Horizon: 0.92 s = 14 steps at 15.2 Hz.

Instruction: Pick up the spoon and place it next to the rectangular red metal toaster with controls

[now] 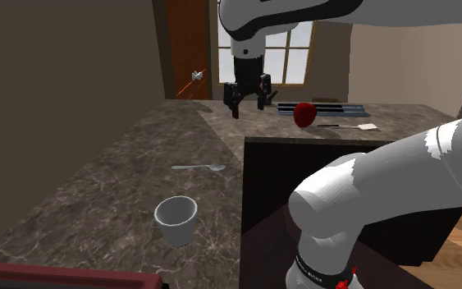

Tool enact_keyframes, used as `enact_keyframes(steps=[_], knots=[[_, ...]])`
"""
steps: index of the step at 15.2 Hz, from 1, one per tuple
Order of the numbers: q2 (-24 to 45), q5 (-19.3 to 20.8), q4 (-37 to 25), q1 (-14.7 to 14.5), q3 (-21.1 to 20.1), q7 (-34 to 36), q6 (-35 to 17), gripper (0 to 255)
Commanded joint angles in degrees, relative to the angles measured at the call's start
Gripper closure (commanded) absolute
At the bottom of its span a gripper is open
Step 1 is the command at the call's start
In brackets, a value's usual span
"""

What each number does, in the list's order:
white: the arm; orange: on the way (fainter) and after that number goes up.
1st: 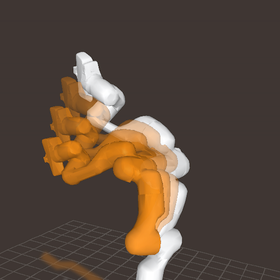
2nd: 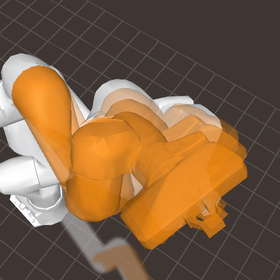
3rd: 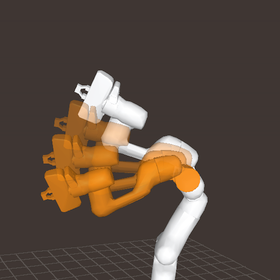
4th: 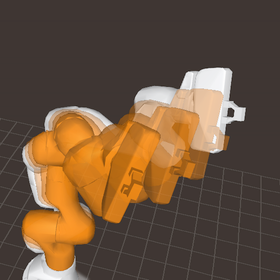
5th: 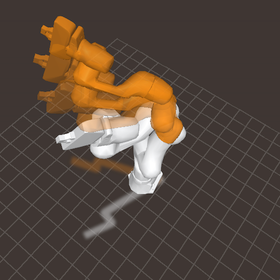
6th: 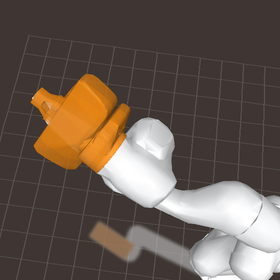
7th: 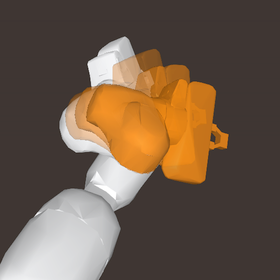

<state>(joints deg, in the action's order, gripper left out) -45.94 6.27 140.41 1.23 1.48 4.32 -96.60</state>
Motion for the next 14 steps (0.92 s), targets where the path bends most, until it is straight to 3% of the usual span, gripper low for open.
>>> enact_keyframes(steps=[1, 8, 14], knots=[[0.0, 0.0, 0.0, 0.0, 0.0, 0.0, 0.0, 0], [8.79, -2.2, 4.89, -5.23, 5.98, -12.68, -16.76, 0], [19.36, -7.1, 5.5, -11.31, 10.9, -25.47, -29.67, 0]])
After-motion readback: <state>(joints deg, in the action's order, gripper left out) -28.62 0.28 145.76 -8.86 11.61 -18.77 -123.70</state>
